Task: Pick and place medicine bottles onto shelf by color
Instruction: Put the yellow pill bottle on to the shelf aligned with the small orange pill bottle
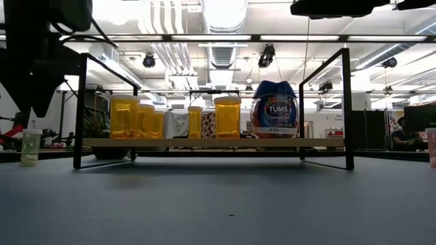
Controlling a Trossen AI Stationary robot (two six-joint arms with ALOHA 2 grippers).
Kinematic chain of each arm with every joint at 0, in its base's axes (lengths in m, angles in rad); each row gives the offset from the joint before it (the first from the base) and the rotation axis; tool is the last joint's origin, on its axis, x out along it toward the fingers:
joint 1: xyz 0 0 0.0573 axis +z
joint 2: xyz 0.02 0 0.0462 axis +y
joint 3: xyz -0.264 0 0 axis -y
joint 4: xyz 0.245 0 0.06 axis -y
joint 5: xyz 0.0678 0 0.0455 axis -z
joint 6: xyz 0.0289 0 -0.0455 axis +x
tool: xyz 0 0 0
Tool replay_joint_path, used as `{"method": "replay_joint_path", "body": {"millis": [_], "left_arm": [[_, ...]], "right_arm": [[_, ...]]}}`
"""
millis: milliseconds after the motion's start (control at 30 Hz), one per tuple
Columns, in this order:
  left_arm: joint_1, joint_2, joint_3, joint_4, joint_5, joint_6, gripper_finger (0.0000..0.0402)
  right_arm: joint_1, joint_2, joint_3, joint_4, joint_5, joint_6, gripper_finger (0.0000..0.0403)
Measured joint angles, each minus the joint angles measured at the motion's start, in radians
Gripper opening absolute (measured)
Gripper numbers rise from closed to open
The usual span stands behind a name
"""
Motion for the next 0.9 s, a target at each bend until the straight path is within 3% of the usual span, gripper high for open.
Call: {"method": "replay_joint_path", "body": {"millis": [167, 900], "left_arm": [[0.0, 0.017, -0.041, 0.022, -0.008, 0.0, 0.0209], [0.0, 0.101, -0.061, 0.106, -0.01, 0.008, 0.021]], "right_arm": [[0.0, 0.0, 0.0, 0.0, 0.0, 0.004, 0.0013], [0.0, 0.0, 0.0, -0.001, 0.001, 0.007, 0.0013]]}}
